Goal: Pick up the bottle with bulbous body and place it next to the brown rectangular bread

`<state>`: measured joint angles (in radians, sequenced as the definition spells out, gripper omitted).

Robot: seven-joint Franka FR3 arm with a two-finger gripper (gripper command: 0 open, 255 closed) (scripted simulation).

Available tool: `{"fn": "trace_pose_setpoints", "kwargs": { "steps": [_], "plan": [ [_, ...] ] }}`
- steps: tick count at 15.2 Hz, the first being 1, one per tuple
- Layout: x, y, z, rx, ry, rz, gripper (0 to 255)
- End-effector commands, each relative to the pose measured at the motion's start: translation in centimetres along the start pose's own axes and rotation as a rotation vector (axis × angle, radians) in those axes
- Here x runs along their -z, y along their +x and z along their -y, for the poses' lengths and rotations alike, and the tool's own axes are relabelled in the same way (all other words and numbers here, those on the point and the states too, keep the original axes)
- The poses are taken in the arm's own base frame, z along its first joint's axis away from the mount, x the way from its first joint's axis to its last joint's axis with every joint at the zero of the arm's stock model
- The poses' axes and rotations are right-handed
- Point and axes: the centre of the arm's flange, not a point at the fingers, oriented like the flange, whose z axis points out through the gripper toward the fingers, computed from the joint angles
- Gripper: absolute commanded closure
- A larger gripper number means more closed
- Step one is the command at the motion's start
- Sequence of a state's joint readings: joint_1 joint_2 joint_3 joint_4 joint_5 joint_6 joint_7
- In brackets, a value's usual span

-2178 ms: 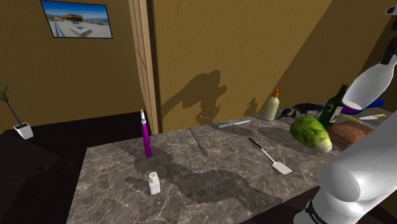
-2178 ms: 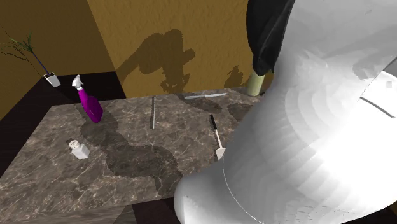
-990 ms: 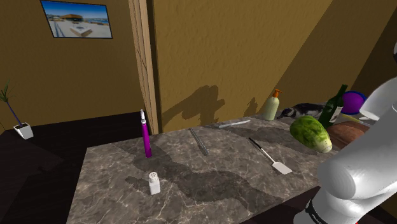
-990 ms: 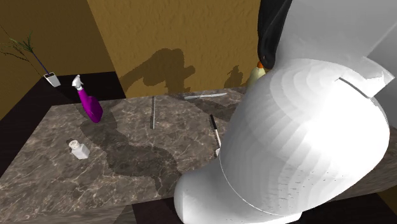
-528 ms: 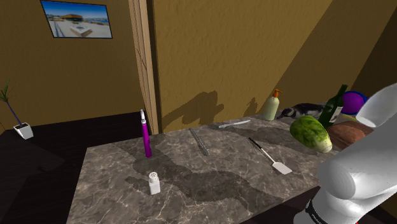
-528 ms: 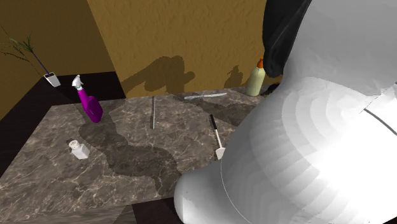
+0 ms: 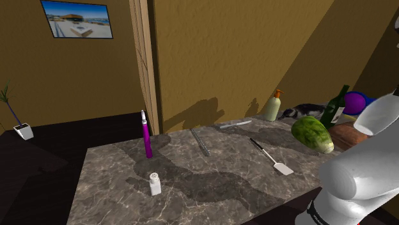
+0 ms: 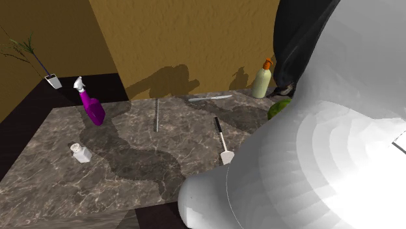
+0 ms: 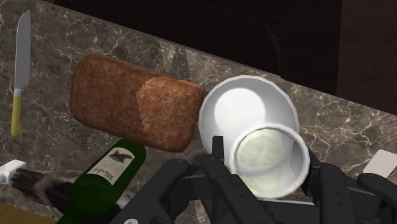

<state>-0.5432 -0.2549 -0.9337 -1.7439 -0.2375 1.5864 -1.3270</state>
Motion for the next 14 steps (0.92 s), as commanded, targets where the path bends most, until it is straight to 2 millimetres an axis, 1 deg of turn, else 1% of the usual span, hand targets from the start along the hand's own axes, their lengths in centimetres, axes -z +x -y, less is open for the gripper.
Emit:
{"fn": "trace_pose_setpoints", "kwargs": {
  "steps": [1,14],
  "plan": [
    [-1.1,0.1,0.0,0.000,-0.001,0.000,255],
    [-8.0,0.4,0.1,0.000,-0.001,0.000,255]
  ]
}}
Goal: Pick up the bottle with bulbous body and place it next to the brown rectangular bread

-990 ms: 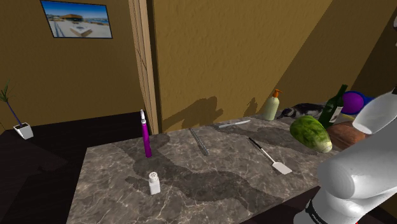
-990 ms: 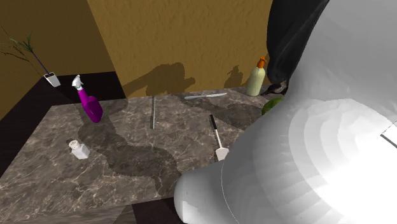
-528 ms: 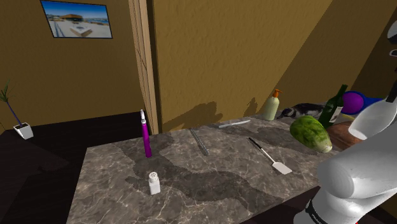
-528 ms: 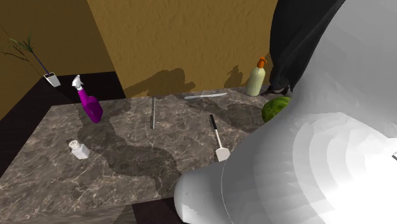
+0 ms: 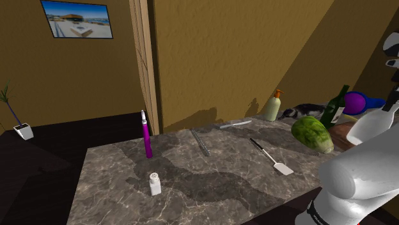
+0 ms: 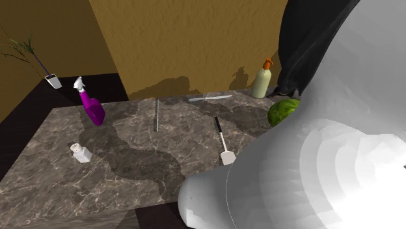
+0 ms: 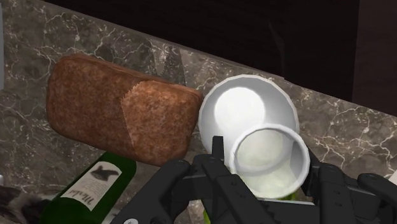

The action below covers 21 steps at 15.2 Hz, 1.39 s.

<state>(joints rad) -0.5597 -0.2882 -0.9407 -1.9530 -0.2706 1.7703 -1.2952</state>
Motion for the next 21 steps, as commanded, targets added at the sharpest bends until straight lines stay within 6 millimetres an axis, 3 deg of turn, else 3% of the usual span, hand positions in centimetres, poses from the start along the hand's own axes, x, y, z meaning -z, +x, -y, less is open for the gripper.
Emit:
{"fn": "trace_pose_setpoints", "kwargs": {
  "steps": [1,18,21],
  "plan": [
    [-1.1,0.0,-0.1,0.000,-0.001,0.000,255],
    [-10.1,0.3,0.0,0.000,-0.001,0.000,255],
    [-10.3,0.4,0.0,0.000,-0.001,0.000,255]
  ]
}}
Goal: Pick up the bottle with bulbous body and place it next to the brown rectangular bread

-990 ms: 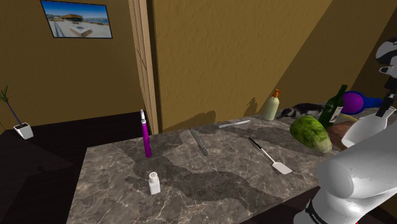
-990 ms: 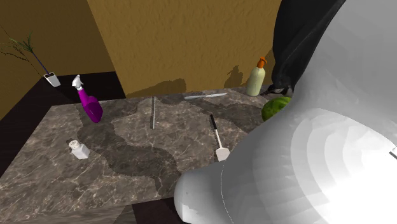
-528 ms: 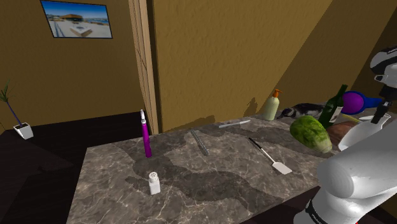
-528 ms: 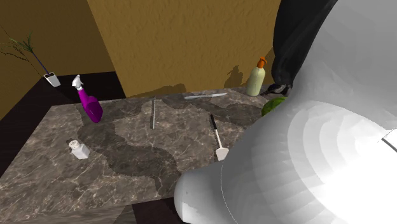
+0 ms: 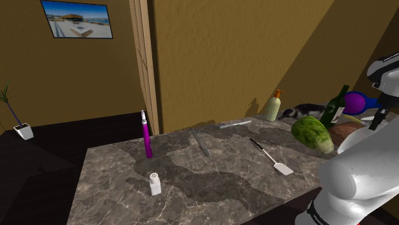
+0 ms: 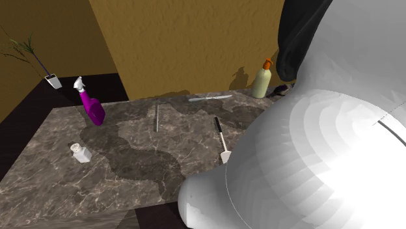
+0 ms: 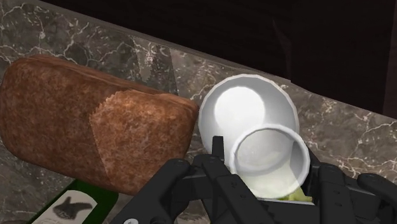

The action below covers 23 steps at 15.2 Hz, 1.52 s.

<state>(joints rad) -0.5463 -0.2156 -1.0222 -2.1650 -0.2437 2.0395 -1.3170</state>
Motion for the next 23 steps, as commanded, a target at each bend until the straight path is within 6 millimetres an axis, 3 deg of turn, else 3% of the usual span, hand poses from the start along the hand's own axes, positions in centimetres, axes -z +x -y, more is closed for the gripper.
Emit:
{"fn": "trace_pose_setpoints", "kwargs": {
  "steps": [1,5,6,11,15,23],
  "plan": [
    [-0.1,0.0,0.0,0.000,-0.001,0.000,255],
    [-0.1,0.0,0.0,0.000,-0.001,0.000,255],
    [-0.1,0.0,0.0,0.000,-0.001,0.000,0],
    [-0.1,0.0,0.0,0.000,-0.001,0.000,0],
    [4.9,0.0,0.0,0.000,-0.001,0.000,0],
    [4.9,0.0,0.0,0.000,-0.001,0.000,0]
  ]
}}
